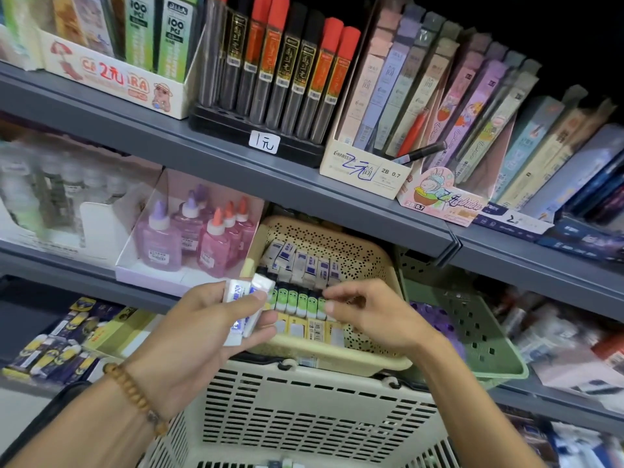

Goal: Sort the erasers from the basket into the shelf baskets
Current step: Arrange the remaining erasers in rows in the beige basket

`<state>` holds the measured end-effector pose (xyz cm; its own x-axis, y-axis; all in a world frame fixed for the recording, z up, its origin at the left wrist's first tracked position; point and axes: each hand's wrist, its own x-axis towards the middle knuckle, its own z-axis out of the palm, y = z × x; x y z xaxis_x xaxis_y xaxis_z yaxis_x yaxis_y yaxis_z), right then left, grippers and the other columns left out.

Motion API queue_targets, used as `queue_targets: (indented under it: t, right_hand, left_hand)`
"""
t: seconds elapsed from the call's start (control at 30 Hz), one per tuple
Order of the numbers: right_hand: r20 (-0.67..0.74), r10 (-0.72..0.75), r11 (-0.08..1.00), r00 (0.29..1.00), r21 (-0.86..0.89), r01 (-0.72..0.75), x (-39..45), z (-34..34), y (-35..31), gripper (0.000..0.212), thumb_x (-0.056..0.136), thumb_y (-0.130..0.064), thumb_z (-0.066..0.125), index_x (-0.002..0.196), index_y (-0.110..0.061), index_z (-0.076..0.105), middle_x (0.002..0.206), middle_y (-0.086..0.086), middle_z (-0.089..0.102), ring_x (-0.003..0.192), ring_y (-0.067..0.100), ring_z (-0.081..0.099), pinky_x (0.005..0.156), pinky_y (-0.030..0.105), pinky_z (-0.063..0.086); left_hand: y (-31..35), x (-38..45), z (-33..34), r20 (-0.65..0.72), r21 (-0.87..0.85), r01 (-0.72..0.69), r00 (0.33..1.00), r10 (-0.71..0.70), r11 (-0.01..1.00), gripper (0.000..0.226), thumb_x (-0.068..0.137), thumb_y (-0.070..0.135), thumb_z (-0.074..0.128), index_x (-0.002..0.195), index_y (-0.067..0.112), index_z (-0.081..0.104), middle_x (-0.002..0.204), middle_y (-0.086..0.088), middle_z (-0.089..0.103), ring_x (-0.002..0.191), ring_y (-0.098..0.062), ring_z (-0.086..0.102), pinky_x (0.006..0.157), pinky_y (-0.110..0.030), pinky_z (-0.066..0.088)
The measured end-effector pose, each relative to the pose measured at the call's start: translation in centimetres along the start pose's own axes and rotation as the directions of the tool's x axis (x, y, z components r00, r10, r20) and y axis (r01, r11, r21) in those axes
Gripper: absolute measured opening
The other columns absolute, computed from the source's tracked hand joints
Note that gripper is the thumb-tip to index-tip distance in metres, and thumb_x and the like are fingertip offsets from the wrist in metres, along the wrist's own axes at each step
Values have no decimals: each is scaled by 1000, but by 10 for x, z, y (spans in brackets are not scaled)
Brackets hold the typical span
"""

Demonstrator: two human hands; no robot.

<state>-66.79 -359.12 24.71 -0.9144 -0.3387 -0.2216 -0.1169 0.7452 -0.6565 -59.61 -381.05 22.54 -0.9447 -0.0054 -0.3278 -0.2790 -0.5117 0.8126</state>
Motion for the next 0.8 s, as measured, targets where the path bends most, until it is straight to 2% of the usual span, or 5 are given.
queue_targets:
  t: [0.07,0.17,0.4,0.63,0.8]
  right_hand:
    - [-89,-100,961,991,250,119,-2,13,-17,13,91,-31,67,101,-25,74,93,-10,73,76,5,64,66,21,53]
    - [-121,-176,882,977,421,211,0,36,-36,5,89,-21,71,91,-17,74,71,-7,68,58,7,59,55,19,50]
    - [-37,-184,801,982,574,172,11,48,-40,5,90,-10,67,90,-9,72,73,3,68,57,12,58,49,21,49]
    - [-208,250,798,946,597,-80,78,16,1,8,94,-9,63,95,-9,71,78,11,73,54,12,63,51,22,50]
    - [-225,320,863,920,469,-185,125,19,14,14,95,-7,61,85,-10,70,60,5,67,39,6,57,36,15,40]
  left_hand:
    - [-2,1,1,-16,63,-36,999,37,997,14,87,7,64,96,-2,70,93,-20,73,87,-25,73,72,-33,61]
    - [-5,1,2,-7,149,-69,997,71,986,11,89,7,63,93,4,73,88,-18,73,84,-22,73,71,-29,60]
    - [-6,2,8,52,275,-107,994,96,955,15,92,17,61,93,12,75,88,-13,75,86,-20,73,73,-29,60]
    - [11,4,2,53,32,64,996,-66,997,23,97,8,42,112,3,60,77,-16,67,66,-36,71,53,-37,58]
    - [10,2,-3,207,28,74,975,-78,997,24,98,4,46,120,8,51,100,-9,75,87,-35,73,67,-38,61]
